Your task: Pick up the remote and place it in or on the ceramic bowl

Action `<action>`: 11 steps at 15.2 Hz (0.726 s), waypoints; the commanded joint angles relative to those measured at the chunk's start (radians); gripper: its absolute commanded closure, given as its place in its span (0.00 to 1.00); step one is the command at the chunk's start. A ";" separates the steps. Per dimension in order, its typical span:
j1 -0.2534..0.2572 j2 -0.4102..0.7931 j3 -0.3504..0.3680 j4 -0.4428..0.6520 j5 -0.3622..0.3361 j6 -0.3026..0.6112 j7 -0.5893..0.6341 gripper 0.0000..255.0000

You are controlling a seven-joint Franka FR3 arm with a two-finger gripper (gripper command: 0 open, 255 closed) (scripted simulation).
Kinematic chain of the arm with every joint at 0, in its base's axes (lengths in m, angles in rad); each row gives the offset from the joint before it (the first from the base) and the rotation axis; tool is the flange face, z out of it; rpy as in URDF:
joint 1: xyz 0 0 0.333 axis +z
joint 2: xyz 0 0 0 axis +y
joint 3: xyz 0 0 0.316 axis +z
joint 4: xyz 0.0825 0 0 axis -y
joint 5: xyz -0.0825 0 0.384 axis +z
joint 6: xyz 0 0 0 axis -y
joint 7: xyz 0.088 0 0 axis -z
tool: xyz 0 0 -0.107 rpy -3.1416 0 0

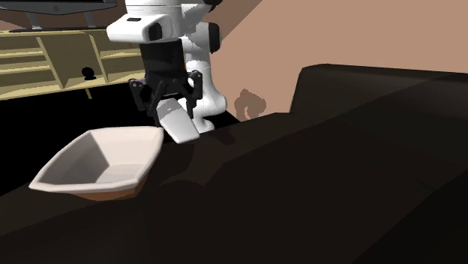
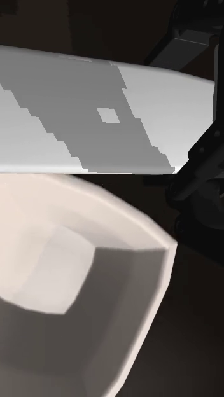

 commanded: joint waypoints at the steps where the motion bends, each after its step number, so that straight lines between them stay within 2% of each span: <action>1: -0.026 0.006 -0.028 0.015 0.001 -0.009 -0.056 1.00; 8: -0.122 0.070 -0.124 0.092 0.022 -0.025 -0.242 1.00; 11: -0.183 0.131 -0.173 0.166 0.050 -0.043 -0.344 1.00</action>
